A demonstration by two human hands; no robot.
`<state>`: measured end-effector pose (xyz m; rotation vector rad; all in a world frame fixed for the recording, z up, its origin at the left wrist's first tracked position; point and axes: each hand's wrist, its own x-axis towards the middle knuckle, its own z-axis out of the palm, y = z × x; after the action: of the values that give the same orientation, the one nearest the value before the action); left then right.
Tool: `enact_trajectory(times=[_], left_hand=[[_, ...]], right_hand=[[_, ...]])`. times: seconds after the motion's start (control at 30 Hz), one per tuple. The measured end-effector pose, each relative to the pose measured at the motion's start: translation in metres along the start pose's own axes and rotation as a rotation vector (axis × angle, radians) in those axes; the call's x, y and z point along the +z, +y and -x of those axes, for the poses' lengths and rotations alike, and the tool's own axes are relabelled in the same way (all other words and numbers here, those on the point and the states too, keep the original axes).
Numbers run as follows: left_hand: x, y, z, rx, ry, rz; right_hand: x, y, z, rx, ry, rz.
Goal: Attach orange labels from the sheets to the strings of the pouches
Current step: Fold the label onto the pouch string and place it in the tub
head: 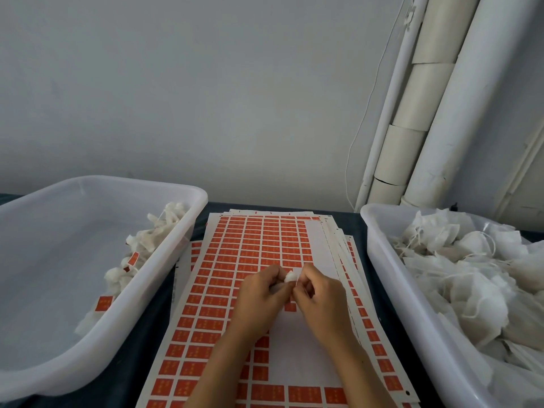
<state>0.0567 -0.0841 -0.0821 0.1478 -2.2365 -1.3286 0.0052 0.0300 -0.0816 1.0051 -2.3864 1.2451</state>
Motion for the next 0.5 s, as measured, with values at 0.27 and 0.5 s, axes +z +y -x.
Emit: enact_trajectory(times=[0.27,0.5], left_hand=[[-0.007,-0.005,0.001,-0.012,-0.040,-0.270],[-0.012,-0.011,0.000,-0.184,-0.029,-0.189]], right_hand=[[-0.010,0.011,-0.005,-0.021,-0.203,0.104],[-0.020,0.018,-0.010,-0.025,-0.374,0.365]])
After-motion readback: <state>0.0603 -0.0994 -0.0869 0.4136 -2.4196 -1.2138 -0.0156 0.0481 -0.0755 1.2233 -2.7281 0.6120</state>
